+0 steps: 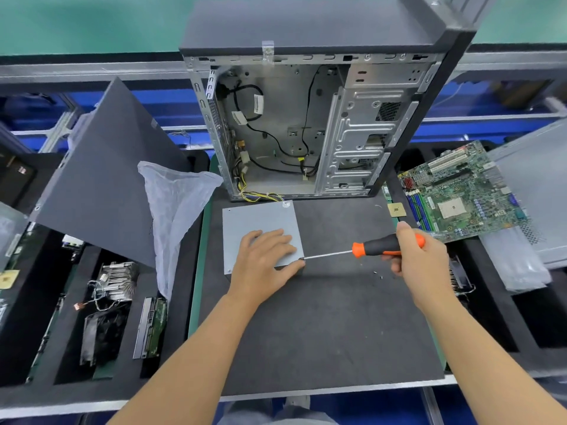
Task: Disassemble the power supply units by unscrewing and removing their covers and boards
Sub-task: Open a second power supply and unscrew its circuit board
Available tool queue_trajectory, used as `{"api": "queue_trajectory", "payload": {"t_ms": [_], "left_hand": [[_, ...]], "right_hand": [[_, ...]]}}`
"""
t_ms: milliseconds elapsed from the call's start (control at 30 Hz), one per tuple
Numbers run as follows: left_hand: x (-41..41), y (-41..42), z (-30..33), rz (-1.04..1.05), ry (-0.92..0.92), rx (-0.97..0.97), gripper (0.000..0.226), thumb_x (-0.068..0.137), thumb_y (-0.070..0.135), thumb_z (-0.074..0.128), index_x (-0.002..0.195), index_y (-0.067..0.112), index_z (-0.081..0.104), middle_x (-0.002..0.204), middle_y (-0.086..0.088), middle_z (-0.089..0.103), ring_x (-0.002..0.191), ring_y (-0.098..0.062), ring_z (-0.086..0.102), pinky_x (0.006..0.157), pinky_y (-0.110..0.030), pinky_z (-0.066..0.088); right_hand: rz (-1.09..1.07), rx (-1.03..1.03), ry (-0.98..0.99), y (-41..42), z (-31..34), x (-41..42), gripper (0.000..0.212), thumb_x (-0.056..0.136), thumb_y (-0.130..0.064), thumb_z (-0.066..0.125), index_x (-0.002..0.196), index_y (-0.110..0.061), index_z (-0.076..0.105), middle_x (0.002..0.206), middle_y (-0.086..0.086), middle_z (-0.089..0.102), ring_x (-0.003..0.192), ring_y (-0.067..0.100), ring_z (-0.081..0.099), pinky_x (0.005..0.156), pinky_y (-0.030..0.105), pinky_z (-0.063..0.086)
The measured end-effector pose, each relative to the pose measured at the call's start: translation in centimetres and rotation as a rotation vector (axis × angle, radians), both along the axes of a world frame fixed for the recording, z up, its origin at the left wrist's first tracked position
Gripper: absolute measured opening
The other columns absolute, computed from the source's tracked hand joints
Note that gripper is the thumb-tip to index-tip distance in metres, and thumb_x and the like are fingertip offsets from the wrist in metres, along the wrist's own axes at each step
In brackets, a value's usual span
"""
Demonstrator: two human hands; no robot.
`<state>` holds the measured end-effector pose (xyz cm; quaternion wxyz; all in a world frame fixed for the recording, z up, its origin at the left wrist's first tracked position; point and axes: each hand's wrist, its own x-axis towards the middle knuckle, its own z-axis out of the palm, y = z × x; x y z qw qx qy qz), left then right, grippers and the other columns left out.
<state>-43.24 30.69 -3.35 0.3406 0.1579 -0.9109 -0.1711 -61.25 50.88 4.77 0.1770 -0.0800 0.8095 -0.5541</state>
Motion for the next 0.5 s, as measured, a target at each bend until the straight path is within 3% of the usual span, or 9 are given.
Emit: {"api": "queue_trajectory", "payload": {"t_ms": [100,267,400,500], "left_hand": [[-0.1,0.7,0.1,-0.003,0.025,0.027,0.013,0.077,0.031,0.084,0.079,0.02,0.076,0.103,0.007,0.075,0.106,-0.017,0.069,0.087,-0.045,0.047],[-0.1,1.5,0.5,0.041,-0.008,0.175,0.007,0.076,0.027,0.083,0.076,0.022,0.078,0.103,0.009,0.075,0.104,-0.018,0.067,0.092,-0.041,0.041],[-0.2,1.6,1.1,0.056,-0.056,0.269,0.009,0.072,0.022,0.088,0.073,0.021,0.079,0.103,0.008,0.076,0.104,-0.021,0.067,0.094,-0.036,0.035],[-0.2,1.4,1.6,0.056,-0.097,0.33,0.01,0.073,0.023,0.088,0.072,0.022,0.079,0.105,0.01,0.076,0.108,-0.019,0.065,0.095,-0.033,0.032]], "right_hand": [[0.057,0.066,0.096,-0.6,1.1,0.0,0.041,0.093,-0.046,0.052,0.075,-0.009,0.058,0.06,0.003,0.07,0.038,0.012,0.051,0.05,0.027,0.04],[0.236,0.166,0.291,-2.8,4.6,-0.1,0.037,0.087,-0.049,0.05,0.066,-0.019,0.06,0.054,-0.003,0.067,0.052,0.017,0.063,0.057,0.031,0.045],[0.348,0.274,0.425,-4.6,6.8,-0.3,0.045,0.087,-0.05,0.049,0.068,-0.01,0.059,0.056,0.004,0.065,0.065,0.03,0.062,0.073,0.042,0.052],[0.416,0.348,0.522,-5.6,7.8,-0.2,0.053,0.086,-0.053,0.044,0.071,-0.003,0.056,0.06,0.011,0.063,0.069,0.032,0.059,0.074,0.038,0.048]]}}
